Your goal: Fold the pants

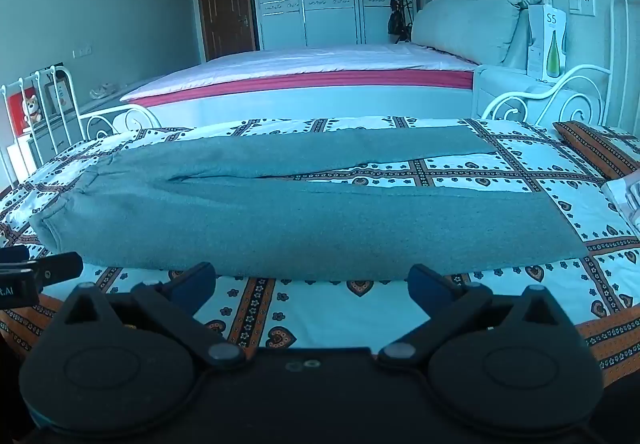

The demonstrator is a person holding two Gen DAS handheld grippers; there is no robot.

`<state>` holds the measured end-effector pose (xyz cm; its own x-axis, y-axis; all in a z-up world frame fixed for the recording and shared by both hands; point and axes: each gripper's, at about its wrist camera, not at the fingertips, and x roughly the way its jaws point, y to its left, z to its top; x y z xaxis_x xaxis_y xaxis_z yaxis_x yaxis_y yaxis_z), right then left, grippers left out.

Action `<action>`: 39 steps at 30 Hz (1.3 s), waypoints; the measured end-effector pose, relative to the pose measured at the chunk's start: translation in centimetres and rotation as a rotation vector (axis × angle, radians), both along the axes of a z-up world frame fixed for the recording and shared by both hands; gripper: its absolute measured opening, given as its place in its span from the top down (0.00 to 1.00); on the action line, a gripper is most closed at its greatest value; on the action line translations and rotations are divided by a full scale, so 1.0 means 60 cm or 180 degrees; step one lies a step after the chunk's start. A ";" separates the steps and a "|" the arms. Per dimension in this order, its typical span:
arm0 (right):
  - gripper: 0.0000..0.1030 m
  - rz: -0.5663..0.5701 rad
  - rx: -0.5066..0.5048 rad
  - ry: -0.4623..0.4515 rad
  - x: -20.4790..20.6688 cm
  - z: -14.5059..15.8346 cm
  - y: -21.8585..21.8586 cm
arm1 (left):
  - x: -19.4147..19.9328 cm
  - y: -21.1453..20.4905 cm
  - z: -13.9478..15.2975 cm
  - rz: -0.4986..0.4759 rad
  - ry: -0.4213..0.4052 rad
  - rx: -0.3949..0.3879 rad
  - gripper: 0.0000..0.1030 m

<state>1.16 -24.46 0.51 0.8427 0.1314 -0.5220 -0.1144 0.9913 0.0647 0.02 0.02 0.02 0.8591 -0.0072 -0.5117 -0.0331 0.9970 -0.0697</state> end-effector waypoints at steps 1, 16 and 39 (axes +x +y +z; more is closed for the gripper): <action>0.06 -0.0001 0.0000 -0.0005 0.000 0.000 0.000 | 0.000 0.000 0.000 -0.0007 -0.0003 0.0005 0.00; 0.06 -0.0012 0.0023 0.0024 0.002 -0.002 -0.004 | 0.005 -0.008 -0.009 -0.0031 0.0037 0.0105 0.00; 0.06 -0.0050 0.0105 0.0072 0.007 -0.005 -0.010 | 0.005 -0.017 -0.013 -0.0042 0.0058 0.0129 0.00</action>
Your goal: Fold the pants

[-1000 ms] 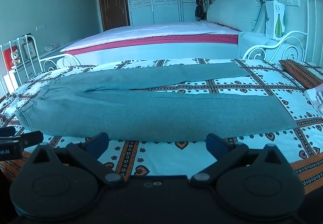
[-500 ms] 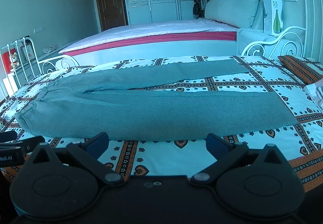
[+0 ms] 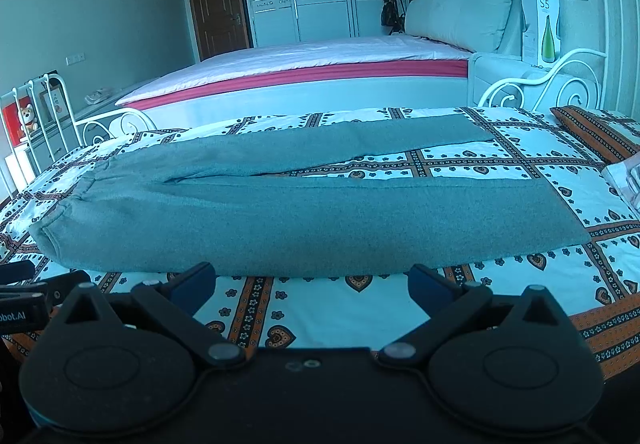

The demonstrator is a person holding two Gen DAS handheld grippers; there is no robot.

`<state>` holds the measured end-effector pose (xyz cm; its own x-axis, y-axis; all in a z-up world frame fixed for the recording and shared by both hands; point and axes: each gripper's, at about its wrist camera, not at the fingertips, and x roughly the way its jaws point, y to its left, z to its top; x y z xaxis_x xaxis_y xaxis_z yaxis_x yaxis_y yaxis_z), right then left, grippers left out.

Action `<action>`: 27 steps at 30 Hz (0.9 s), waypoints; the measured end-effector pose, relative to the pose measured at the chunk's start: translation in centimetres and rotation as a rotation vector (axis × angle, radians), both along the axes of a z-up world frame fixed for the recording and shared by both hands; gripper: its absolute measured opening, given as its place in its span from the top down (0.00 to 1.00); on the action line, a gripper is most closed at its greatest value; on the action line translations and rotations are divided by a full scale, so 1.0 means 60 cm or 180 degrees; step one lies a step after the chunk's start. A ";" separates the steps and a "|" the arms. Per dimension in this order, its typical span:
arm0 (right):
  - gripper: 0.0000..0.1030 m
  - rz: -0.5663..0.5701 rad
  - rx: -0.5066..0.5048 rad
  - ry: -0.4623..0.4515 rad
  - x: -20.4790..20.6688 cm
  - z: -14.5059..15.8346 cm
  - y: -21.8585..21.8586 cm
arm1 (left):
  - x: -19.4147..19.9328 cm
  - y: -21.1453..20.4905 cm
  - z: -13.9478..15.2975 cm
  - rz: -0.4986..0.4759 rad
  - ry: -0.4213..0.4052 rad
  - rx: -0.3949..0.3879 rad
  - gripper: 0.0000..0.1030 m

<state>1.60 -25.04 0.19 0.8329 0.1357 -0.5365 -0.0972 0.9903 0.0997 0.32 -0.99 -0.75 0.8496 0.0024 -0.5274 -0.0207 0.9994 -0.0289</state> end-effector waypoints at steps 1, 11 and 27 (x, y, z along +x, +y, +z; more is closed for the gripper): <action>0.06 0.0001 -0.0001 -0.0003 0.000 0.000 0.000 | 0.000 0.000 0.000 -0.0001 0.0002 -0.0003 0.00; 0.06 0.0001 -0.0009 -0.0009 0.000 0.000 0.001 | 0.002 0.001 0.002 0.0000 0.0004 -0.0014 0.00; 0.06 0.0000 -0.0007 -0.0020 0.001 0.001 0.000 | 0.001 0.000 0.003 0.0000 -0.0006 -0.0023 0.00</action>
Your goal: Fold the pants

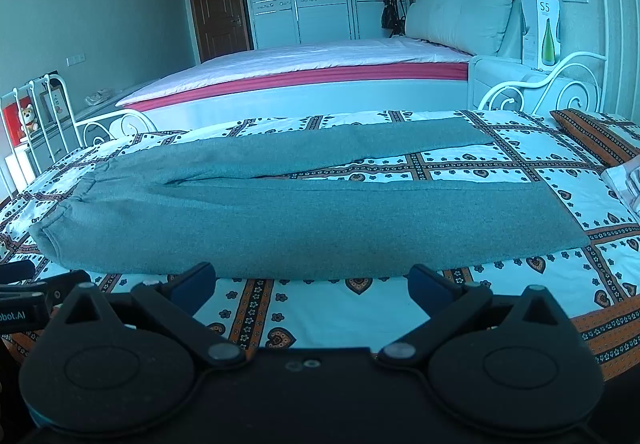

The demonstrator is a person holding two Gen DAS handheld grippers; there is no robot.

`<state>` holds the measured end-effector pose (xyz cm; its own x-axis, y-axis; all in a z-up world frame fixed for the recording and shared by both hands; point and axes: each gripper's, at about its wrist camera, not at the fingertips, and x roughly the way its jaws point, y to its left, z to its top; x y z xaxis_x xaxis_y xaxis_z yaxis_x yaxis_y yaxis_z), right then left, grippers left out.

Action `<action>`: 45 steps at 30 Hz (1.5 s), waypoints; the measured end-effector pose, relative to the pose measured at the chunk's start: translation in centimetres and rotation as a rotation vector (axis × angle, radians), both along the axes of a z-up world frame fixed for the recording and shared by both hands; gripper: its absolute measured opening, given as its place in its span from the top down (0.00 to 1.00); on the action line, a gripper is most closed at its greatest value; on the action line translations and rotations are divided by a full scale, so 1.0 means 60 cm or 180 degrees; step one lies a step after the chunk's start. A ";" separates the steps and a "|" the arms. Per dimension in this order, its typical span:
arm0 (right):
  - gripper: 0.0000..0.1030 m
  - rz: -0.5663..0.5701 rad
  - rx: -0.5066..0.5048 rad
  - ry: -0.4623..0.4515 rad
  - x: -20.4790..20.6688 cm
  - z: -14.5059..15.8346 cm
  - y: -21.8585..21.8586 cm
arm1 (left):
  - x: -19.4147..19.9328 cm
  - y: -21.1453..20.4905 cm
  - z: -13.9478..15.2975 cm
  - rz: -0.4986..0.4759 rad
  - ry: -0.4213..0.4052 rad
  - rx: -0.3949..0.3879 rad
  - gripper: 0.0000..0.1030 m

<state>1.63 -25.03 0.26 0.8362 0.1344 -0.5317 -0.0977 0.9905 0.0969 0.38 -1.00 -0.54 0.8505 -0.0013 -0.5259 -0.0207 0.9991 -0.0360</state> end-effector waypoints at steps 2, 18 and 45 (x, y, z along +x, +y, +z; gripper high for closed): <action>0.06 0.0001 -0.0002 -0.0002 0.000 0.000 0.000 | 0.001 0.001 0.000 0.0000 0.0000 0.0004 0.00; 0.06 0.0007 -0.0010 -0.0002 0.000 0.001 0.001 | 0.001 -0.002 0.000 -0.0008 0.0002 0.0028 0.00; 0.08 0.0803 -0.0228 -0.0240 0.254 0.056 0.134 | 0.268 0.285 0.057 0.0469 0.0036 0.0215 0.00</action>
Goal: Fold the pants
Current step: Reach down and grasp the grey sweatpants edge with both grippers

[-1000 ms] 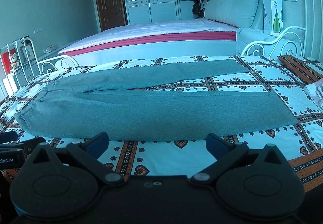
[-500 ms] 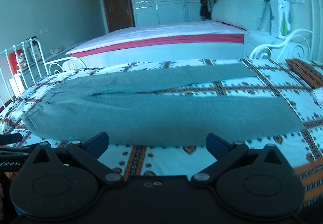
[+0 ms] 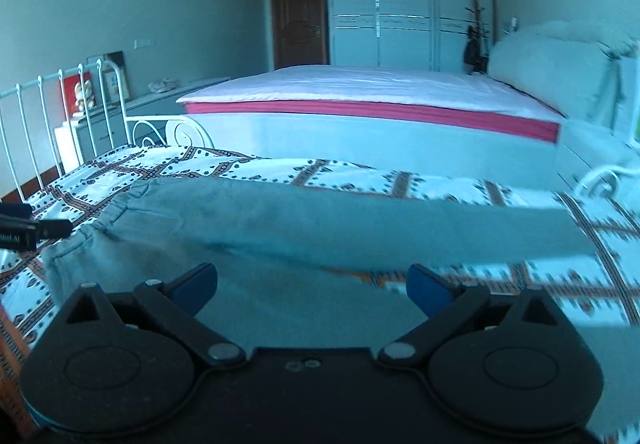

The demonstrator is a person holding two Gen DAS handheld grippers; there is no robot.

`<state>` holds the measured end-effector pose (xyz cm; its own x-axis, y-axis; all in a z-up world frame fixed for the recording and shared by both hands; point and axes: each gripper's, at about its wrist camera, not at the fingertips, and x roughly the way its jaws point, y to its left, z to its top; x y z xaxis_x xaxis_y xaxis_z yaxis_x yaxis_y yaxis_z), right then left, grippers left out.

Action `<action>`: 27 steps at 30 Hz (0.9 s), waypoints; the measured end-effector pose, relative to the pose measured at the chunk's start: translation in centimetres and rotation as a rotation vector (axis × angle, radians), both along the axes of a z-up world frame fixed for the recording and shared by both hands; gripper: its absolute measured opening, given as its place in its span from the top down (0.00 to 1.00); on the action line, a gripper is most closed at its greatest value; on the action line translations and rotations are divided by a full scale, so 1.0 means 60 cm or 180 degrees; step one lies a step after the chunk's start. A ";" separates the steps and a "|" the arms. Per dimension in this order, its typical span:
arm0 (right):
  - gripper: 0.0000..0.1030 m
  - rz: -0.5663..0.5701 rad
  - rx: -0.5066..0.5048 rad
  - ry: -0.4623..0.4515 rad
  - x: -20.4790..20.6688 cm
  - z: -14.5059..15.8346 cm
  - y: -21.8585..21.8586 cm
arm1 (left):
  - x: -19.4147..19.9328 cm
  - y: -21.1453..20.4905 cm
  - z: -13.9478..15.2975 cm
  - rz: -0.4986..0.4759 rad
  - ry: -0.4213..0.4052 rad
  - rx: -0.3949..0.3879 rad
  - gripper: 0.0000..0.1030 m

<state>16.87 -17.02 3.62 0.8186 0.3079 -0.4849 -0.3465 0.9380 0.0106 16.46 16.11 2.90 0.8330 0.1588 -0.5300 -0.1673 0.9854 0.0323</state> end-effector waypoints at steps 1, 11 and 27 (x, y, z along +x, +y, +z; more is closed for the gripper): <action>0.09 0.0029 -0.0023 0.0001 0.020 -0.003 0.008 | 0.022 0.022 -0.002 0.0020 0.0000 -0.0042 0.00; 0.18 0.0266 -0.0173 0.0152 0.270 -0.050 0.106 | 0.310 0.219 -0.081 0.0013 0.0457 -0.0090 0.28; 0.26 0.0661 -0.0555 0.0591 0.540 -0.171 0.227 | 0.473 0.311 -0.201 -0.0266 0.0889 -0.0579 0.35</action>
<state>49.27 -3.40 -6.65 0.6397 0.3582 -0.6800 -0.5378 0.8407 -0.0630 44.83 34.79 -9.14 0.6578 -0.0219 -0.7529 -0.0953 0.9891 -0.1120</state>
